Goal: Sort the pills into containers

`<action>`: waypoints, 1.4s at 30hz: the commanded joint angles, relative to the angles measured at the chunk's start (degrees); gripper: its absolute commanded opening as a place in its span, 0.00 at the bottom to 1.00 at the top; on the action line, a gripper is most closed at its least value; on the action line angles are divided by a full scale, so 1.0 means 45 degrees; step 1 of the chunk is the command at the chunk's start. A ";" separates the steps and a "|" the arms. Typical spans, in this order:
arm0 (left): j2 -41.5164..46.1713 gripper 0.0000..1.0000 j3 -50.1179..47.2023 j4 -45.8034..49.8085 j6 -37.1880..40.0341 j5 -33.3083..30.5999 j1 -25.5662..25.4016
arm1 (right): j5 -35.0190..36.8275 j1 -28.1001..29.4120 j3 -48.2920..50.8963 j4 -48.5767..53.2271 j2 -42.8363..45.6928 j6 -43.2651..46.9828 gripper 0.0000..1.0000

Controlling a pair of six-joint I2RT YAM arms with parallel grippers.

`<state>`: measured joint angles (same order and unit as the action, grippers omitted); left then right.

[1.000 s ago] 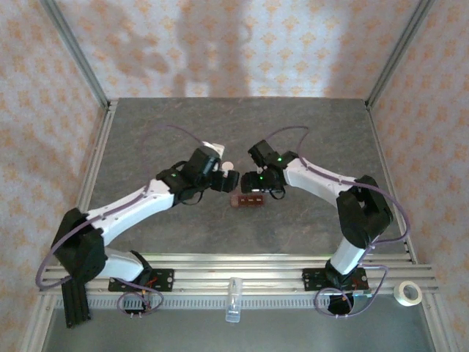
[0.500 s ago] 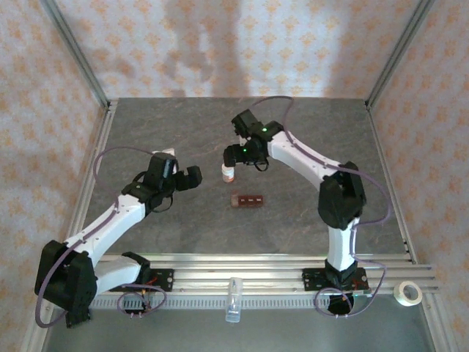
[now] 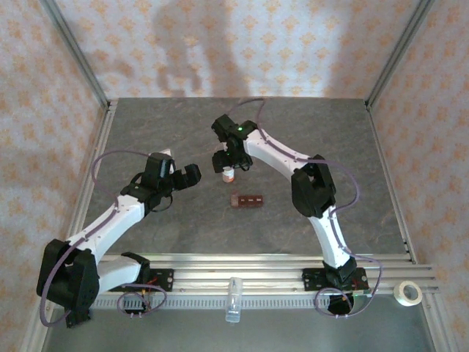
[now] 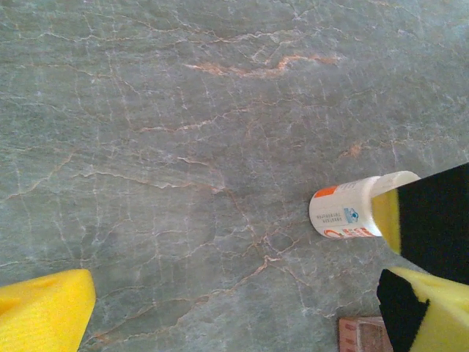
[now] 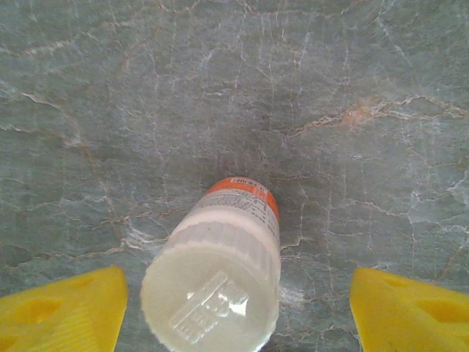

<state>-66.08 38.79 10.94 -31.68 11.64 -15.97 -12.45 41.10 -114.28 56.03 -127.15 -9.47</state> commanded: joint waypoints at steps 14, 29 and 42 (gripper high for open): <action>-0.0080 1.00 -0.0360 -0.0579 0.0152 0.0546 0.0150 | 0.0091 0.0052 -0.0109 0.0266 -0.0219 -0.0066 0.35; -0.0942 1.00 0.0811 -0.0744 0.1900 0.0603 -0.0011 | -0.1257 -0.1136 -0.0525 0.0330 0.1625 -0.0204 0.32; -0.1803 1.00 0.1214 -0.3935 0.8146 0.1357 -0.1658 | -0.3865 -0.2513 -0.3431 0.2564 0.1831 0.1124 0.32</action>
<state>-73.97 43.79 0.14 -5.21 16.12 -22.39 -25.08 31.03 -126.63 62.33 -121.34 -7.66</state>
